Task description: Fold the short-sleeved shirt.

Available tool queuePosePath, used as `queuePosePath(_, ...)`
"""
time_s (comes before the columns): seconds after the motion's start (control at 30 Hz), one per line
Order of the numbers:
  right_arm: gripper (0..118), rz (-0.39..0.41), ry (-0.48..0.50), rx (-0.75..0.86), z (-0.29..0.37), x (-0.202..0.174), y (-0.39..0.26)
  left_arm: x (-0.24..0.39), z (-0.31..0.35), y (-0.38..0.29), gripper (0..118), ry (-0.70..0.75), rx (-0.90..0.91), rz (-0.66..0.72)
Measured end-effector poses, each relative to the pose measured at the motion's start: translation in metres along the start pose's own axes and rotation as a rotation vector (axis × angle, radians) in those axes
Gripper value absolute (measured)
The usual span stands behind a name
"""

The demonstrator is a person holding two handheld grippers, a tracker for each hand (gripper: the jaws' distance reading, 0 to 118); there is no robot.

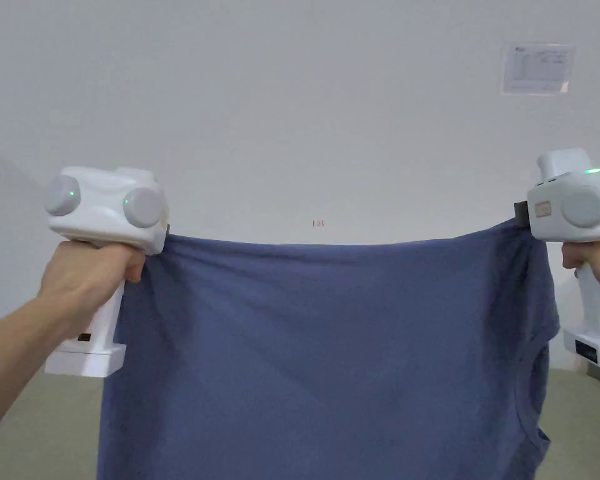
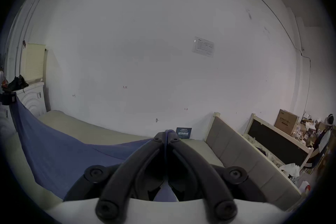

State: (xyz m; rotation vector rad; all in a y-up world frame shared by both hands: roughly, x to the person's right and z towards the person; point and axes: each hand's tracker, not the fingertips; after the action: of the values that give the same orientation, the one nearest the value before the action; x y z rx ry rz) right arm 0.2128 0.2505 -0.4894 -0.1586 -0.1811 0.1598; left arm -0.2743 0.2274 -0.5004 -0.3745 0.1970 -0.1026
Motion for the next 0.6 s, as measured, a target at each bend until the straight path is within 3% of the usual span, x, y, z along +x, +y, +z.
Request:
queuePosePath(0.37, 1, 0.008, -0.041, 0.058, -0.081, -0.009, 0.05, 0.031, -0.079, 0.049, 5, 0.06, 0.04, -0.007)
queuePosePath(0.5, 1, 0.021, -0.057, 0.061, -0.107, -0.018, 0.053, 0.043, -0.111, 0.041, 5, 0.067, 0.035, 0.02)
queuePosePath(0.53, 1, -0.008, -0.041, 0.055, -0.08, -0.009, 0.047, 0.047, -0.118, 0.033, 5, 0.068, 0.035, 0.02)
queuePosePath(0.6, 1, 0.007, -0.017, 0.045, -0.103, -0.014, 0.037, 0.052, -0.131, 0.018, 5, 0.067, 0.028, 0.018)
